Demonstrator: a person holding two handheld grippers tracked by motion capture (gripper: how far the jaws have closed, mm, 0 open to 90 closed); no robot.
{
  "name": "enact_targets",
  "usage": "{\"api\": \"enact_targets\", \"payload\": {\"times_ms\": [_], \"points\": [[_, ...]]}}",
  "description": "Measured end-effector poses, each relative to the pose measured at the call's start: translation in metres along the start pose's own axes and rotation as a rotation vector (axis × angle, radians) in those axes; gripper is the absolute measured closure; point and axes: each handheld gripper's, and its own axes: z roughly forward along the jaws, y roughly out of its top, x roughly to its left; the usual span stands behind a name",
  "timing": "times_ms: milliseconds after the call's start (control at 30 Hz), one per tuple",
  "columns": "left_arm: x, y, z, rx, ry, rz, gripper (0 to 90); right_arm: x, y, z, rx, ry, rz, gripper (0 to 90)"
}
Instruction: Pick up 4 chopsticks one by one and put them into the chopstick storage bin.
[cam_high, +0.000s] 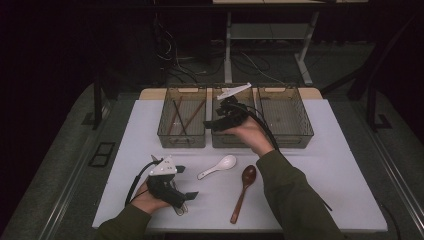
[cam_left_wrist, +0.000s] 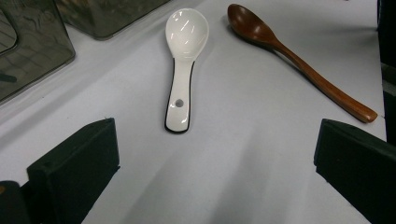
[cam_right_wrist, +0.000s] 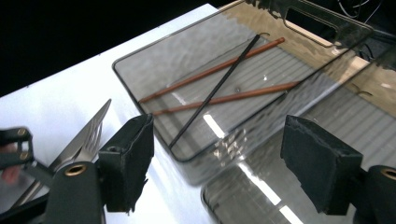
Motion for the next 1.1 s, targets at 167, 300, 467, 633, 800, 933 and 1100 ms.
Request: {"api": "enact_targets", "payload": {"times_ms": [167,300,467,633,800,933,1100], "points": [[0.000,0.000,0.000,0.003,-0.002,-0.004,0.0,-0.002,-0.014,-0.014,-0.007,-0.004,-0.006,23.9],[0.000,0.000,0.000,0.001,-0.001,-0.007,0.0,-0.003,-0.026,-0.026,-0.016,-0.005,-0.011,23.8],[0.001,-0.001,0.000,0.005,0.000,-0.002,0.0,-0.004,-0.043,-0.041,-0.011,-0.002,-0.018,23.8],[0.001,0.000,0.000,0.009,0.001,-0.002,0.0,-0.006,-0.062,-0.056,-0.022,-0.006,-0.006,23.9],[0.001,0.000,0.000,0.010,0.002,0.003,0.0,-0.007,-0.082,-0.069,-0.012,-0.009,0.009,23.9],[0.001,0.000,0.000,0.010,0.002,-0.003,0.0,-0.008,-0.099,-0.080,-0.009,-0.019,0.022,23.9],[0.000,0.000,0.000,0.006,0.003,-0.001,0.0,-0.011,-0.118,-0.095,0.011,-0.056,0.043,24.8]]}}
